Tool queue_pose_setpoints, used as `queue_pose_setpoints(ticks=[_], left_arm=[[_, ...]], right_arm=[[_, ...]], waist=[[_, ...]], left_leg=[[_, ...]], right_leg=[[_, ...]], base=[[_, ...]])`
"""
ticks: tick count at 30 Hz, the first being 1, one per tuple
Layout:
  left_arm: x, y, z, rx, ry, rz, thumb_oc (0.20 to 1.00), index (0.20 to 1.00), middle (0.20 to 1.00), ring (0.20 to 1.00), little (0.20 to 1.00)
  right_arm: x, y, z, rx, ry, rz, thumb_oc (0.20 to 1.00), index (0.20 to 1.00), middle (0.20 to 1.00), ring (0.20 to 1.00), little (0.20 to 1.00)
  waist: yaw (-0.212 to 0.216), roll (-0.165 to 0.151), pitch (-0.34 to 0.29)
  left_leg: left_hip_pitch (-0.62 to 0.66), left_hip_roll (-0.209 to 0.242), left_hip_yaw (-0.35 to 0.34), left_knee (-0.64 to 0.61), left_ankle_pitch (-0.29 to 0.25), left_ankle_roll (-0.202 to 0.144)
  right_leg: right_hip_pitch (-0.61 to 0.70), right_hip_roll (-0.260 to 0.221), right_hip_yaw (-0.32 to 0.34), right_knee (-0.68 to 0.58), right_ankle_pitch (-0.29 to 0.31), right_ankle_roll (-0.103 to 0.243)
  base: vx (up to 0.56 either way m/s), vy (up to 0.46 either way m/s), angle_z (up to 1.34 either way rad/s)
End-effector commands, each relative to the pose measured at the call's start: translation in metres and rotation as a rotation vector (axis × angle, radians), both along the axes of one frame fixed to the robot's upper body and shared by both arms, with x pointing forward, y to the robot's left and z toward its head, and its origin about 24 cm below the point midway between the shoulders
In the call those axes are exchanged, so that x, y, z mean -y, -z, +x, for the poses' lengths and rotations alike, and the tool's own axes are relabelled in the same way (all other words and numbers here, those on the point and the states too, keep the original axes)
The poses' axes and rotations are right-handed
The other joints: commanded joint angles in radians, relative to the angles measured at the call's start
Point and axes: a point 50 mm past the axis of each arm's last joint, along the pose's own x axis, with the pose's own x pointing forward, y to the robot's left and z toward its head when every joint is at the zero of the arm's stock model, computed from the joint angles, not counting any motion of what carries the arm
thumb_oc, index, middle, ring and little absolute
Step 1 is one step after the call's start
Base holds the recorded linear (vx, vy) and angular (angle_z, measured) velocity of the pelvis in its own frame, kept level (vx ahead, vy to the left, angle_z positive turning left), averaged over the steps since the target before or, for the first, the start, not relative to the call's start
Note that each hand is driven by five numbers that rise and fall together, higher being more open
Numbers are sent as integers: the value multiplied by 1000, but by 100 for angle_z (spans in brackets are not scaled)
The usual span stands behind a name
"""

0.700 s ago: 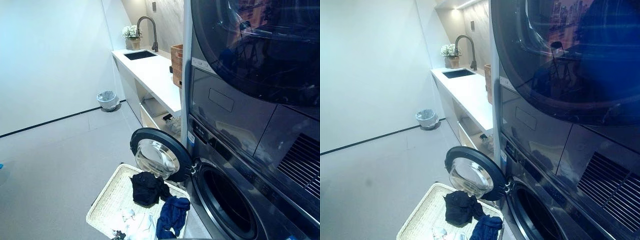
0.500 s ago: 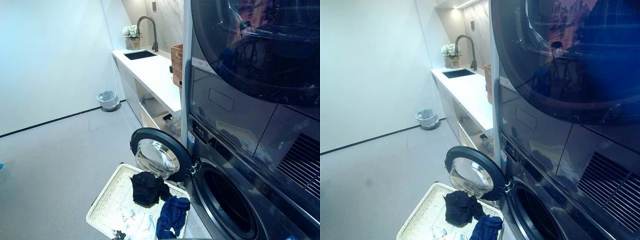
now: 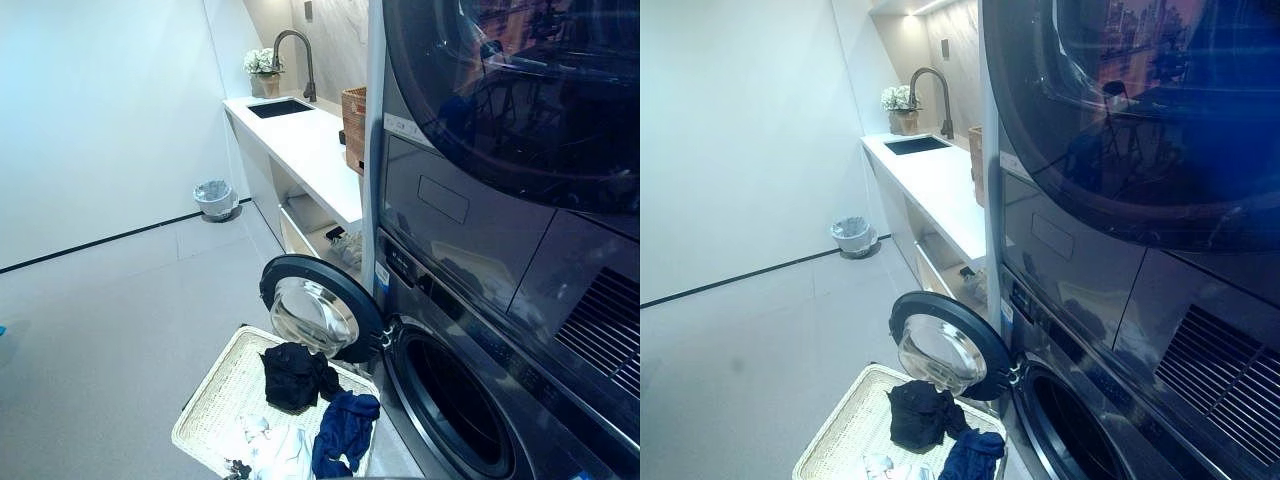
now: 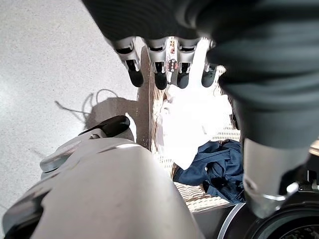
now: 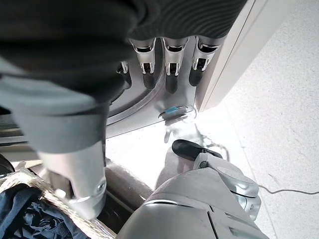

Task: Put the clothes into the washing machine.

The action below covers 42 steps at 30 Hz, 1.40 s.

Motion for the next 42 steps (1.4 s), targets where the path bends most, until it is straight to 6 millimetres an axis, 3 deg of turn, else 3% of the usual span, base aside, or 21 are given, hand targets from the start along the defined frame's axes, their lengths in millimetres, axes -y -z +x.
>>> queue_pose_setpoints(ticks=[1,10,17,18,20,21,25,31,37,42], left_arm=[[-8,-8,32,64,5,23,1000,1000,1000,1000,1000],[-15,-14,41,166,-86,33,1000,1000,1000,1000,1000],[-29,-32,69,366,-194,69,1000,1000,1000,1000,1000],[-35,-63,112,639,-297,107,1000,1000,1000,1000,1000],[-38,-90,141,810,-335,167,1000,1000,1000,1000,1000],[-41,-113,166,926,-368,207,1000,1000,1000,1000,1000],[-36,-154,204,1118,-366,326,1000,1000,1000,1000,1000],[-29,-202,237,1333,-325,449,1000,1000,1000,1000,1000],[-19,-260,264,1580,-118,685,1000,1000,1000,1000,1000],[-11,-288,277,1674,73,840,1000,1000,1000,1000,1000]], right_arm=[[-10,-3,29,59,-1,9,1000,1000,1000,1000,1000],[0,-6,30,69,37,-8,1000,1000,1000,1000,1000],[13,-12,39,99,65,-34,1000,1000,1000,1000,1000],[18,-17,47,139,82,-63,1000,1000,1000,1000,1000],[19,-21,60,187,92,-74,1000,1000,1000,1000,1000],[17,-27,78,241,100,-78,1000,1000,1000,1000,1000],[10,-40,114,326,91,-84,1000,1000,1000,1000,1000],[17,-58,143,415,109,-92,1000,1000,1000,1000,1000],[21,-81,174,515,80,-94,1000,1000,1000,1000,1000],[19,-96,194,585,53,-94,1000,1000,1000,1000,1000]], waist=[[27,-52,52],[29,-47,64],[29,-41,93],[37,-32,143],[45,-27,187],[49,-25,229],[50,-25,293],[47,-32,369],[38,-51,476],[24,-65,487]], left_leg=[[28,-18,13,7,-42,47],[29,-15,12,7,-39,43],[10,-10,11,7,-30,42],[-43,-11,-3,7,-16,42],[-89,-15,-20,7,-7,42],[-134,-21,-33,7,0,44],[-209,-38,-60,7,15,48],[-280,-53,-72,7,30,52],[-375,-52,-58,59,44,48],[-504,-58,-63,127,44,48]], right_leg=[[-32,-61,-6,23,35,22],[-29,-61,-11,25,35,22],[-50,-62,-7,29,39,22],[-103,-64,-6,32,50,17],[-148,-61,-1,36,58,13],[-194,-55,2,41,64,9],[-271,-45,12,52,75,0],[-356,-43,25,85,82,3],[-468,-39,41,155,90,3],[-597,-33,42,218,91,3]], base=[[0,0,0],[26,2,0],[6,6,0],[-119,10,-1],[-263,-23,1],[-273,-43,7],[-170,-36,12],[-74,-1,6],[-58,7,-2],[-24,0,-1]])
